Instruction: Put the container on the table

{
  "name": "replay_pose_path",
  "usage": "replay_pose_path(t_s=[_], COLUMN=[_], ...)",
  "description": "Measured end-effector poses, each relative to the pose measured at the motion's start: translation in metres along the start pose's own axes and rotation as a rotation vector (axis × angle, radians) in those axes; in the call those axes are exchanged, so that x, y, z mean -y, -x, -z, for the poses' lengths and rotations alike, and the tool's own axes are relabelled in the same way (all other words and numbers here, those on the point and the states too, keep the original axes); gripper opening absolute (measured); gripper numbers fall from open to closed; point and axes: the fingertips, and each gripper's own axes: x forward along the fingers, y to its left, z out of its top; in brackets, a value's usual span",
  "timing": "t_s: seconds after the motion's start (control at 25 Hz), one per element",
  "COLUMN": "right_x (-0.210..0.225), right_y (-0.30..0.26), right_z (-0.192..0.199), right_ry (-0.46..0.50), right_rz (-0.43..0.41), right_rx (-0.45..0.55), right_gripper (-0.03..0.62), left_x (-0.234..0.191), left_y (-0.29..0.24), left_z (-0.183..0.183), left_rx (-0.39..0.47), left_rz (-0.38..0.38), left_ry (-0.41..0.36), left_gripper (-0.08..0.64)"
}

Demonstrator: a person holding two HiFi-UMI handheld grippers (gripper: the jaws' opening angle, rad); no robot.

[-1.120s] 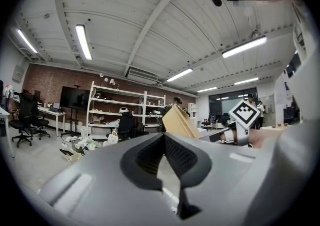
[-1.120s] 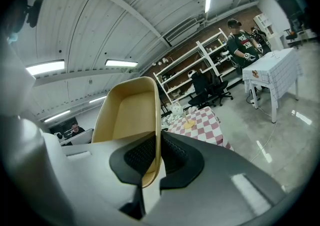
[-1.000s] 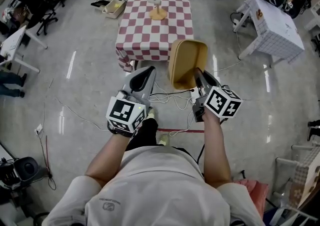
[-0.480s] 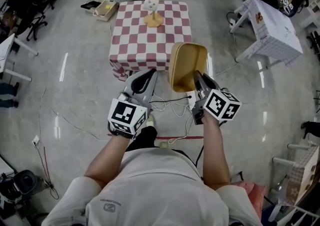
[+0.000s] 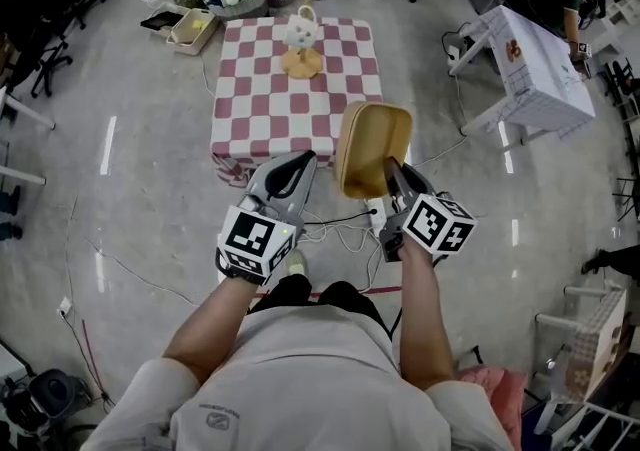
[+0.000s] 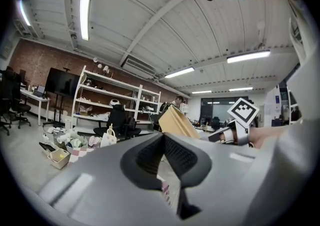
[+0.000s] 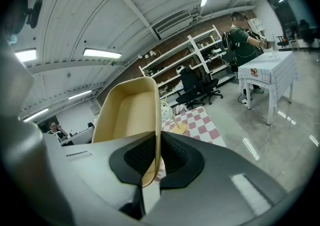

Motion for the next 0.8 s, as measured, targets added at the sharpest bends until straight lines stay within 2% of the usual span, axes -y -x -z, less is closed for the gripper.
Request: replay_pose_path(t_s=[0.4,0.8], right_x=[-0.004,0.026], right_y=[-0.033,-0.076], right_z=[-0.014,-0.013], right_ry=[0.027,0.016], right_rz=[0.016,0.002], right_rx=[-0.018,-0.077], right_gripper=[0.026,0.026], left_x=[-0.031,-0.04], left_y=[-0.012,-0.052], left_z=[0.004,0.026], left_rx=[0.011,-0.029], left_rz=[-0.006,-0.011], left_ry=[0.023,0.037], left_gripper=[0.006,0.006])
